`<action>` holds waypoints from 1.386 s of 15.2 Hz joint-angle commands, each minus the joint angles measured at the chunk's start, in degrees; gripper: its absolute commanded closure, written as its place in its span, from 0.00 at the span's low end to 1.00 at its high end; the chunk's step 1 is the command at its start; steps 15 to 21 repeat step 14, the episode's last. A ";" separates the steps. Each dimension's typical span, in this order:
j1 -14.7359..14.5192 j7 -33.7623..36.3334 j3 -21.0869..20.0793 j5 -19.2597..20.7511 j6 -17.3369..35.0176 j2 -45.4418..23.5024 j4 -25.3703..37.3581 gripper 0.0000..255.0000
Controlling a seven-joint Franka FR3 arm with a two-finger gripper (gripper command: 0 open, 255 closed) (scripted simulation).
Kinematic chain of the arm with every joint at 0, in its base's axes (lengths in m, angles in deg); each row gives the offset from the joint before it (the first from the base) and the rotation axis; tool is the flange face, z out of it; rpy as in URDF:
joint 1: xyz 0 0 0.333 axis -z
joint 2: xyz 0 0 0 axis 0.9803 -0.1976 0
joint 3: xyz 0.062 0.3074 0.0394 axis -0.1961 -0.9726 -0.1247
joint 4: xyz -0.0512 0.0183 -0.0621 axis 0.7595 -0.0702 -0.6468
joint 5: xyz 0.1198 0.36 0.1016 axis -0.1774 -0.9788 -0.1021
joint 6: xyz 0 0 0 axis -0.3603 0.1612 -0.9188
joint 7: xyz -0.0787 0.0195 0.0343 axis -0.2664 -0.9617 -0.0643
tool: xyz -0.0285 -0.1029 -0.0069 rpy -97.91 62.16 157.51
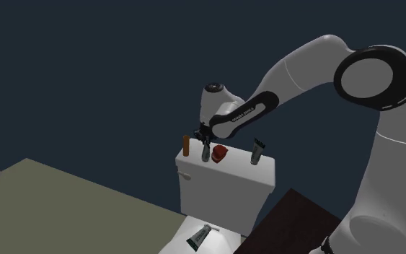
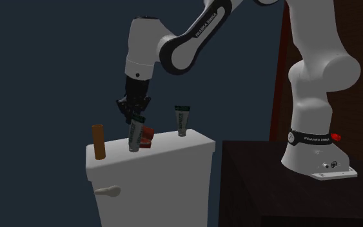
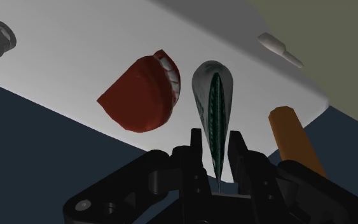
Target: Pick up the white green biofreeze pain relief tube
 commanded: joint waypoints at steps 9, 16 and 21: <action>0.53 -3.81 -1.25 -3.88 -5.95 4.62 1.76 1.00; 0.62 -4.93 -1.51 -4.97 -7.95 5.89 2.63 1.00; 0.62 -4.93 -1.51 -4.97 -7.95 5.89 2.63 1.00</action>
